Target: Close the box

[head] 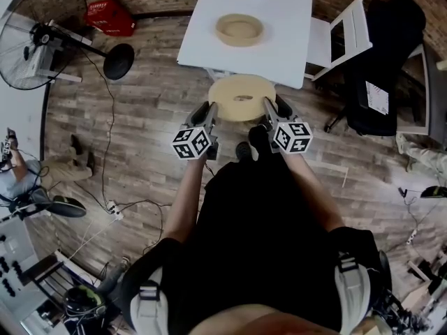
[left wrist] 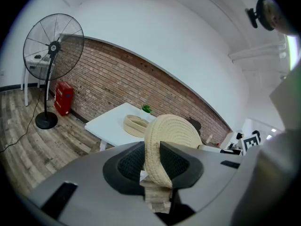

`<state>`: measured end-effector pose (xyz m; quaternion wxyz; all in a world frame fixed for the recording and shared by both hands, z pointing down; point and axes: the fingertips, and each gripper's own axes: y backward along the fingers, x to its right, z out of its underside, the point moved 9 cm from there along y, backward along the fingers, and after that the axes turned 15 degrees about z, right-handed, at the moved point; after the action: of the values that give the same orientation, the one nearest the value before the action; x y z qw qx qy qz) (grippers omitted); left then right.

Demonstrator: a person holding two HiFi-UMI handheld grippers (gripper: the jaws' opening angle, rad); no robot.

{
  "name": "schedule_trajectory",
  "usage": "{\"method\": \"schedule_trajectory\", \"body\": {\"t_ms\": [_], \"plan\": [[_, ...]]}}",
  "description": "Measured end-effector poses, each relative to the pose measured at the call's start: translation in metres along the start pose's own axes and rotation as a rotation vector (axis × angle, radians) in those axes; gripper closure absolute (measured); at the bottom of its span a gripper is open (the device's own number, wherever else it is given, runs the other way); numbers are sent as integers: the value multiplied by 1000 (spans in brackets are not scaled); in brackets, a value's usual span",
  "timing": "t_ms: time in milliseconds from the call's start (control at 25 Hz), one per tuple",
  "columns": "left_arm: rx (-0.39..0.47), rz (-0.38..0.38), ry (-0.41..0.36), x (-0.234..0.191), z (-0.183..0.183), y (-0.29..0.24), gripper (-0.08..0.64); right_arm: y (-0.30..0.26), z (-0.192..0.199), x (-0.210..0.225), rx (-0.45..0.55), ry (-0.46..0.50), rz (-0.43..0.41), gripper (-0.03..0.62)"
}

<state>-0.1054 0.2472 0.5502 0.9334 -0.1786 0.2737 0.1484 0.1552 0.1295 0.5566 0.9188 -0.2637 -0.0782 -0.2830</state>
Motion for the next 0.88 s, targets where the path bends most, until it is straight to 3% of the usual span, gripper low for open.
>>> {"method": "schedule_trajectory", "body": {"t_ms": [880], "plan": [[-23,-44,20,-45,-48,-58,451,-85,-32,12,-57,-38,-25,457]]}}
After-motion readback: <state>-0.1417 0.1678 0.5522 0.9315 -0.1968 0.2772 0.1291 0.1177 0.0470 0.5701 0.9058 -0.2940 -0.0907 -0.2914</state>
